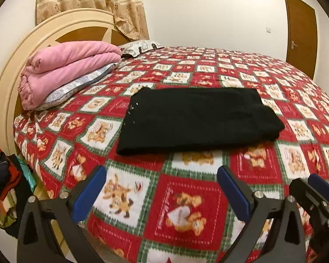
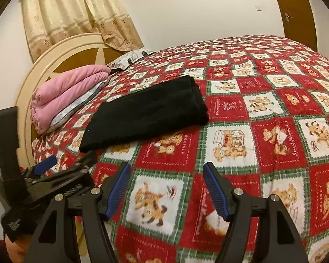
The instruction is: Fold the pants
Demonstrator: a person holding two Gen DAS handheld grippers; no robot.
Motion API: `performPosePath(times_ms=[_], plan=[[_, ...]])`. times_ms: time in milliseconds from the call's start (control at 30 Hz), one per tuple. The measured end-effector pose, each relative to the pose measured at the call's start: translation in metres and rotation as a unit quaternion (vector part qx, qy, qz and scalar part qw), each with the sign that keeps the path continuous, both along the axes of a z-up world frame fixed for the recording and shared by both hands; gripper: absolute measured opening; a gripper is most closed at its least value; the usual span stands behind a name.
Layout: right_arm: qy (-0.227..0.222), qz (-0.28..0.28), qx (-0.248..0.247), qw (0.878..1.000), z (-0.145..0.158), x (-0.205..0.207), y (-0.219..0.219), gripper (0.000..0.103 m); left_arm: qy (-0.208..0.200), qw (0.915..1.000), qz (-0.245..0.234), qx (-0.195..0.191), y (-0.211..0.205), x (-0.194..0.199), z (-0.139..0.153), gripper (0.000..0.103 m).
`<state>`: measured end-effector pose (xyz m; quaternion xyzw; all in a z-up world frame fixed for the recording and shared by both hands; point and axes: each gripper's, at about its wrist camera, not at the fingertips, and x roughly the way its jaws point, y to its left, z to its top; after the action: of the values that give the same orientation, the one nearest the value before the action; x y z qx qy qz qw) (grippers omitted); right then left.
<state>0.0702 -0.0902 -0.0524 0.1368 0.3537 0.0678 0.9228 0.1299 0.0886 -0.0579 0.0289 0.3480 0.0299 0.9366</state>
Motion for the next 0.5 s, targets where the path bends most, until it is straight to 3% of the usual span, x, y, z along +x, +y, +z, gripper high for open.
performPosePath(times_ms=[200,500], plan=[[-0.025,0.007,-0.019,0.999,0.019,-0.018,0.006,0.07,0.056,0.9979,-0.033,0.0,-0.013,-0.004,-0.007,0.103],[-0.047,-0.005,-0.045,0.998,0.038,-0.05,0.001,0.078,0.029,0.999,-0.033,-0.009,-0.001,-0.042,0.008,0.103]])
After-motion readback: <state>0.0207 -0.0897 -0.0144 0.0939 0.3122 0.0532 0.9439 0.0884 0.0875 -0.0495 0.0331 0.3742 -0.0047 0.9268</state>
